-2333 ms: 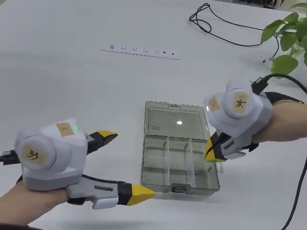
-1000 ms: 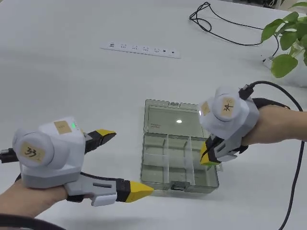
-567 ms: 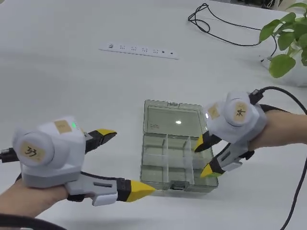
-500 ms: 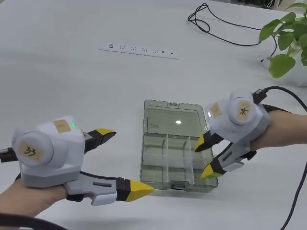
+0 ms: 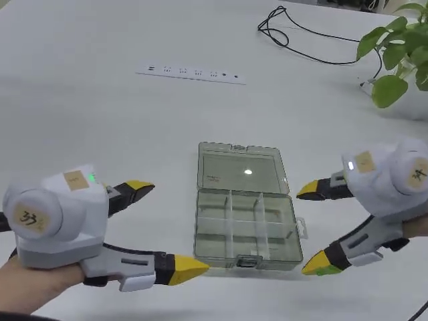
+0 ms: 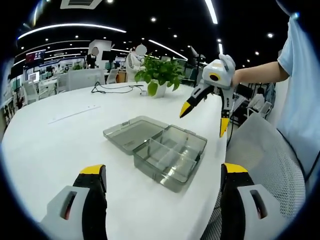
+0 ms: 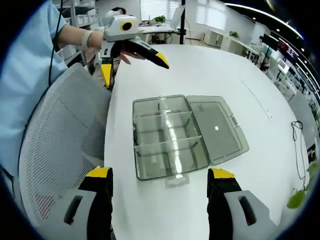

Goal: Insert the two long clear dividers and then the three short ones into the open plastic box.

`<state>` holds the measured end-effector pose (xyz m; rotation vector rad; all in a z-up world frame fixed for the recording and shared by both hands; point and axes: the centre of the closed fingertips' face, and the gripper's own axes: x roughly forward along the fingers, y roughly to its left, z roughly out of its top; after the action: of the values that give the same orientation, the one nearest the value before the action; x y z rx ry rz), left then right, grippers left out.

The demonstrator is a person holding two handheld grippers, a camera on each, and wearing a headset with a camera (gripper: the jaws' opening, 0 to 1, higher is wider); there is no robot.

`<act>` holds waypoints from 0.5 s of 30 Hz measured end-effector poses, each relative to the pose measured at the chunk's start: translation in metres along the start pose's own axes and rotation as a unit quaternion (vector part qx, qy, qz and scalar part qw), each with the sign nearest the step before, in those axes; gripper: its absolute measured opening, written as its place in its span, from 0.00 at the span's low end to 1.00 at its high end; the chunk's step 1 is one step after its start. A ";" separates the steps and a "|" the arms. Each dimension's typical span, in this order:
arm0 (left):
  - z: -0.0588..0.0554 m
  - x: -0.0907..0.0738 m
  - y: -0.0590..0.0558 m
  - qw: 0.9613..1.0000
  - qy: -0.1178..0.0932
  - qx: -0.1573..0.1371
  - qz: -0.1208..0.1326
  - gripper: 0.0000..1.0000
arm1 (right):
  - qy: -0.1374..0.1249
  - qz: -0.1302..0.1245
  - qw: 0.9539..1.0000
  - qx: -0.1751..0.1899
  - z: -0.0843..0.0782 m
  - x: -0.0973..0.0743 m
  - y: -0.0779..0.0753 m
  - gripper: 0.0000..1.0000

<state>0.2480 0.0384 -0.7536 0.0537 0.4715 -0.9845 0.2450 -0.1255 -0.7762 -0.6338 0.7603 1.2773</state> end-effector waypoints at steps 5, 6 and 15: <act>0.003 -0.006 0.000 1.000 -0.002 0.005 0.008 0.99 | -0.056 -0.046 0.996 0.054 -0.002 -0.015 0.005 0.84; 0.005 -0.008 0.000 1.000 -0.007 -0.002 0.013 0.99 | -0.085 -0.066 0.990 0.088 -0.003 -0.022 0.005 0.86; 0.009 -0.022 -0.002 0.999 -0.016 -0.027 0.042 1.00 | -0.191 -0.138 0.950 0.204 -0.012 -0.037 0.000 1.00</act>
<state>0.2396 0.0526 -0.7364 0.0100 0.4632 -0.8885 0.2387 -0.1567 -0.7538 -0.1389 0.5649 0.9085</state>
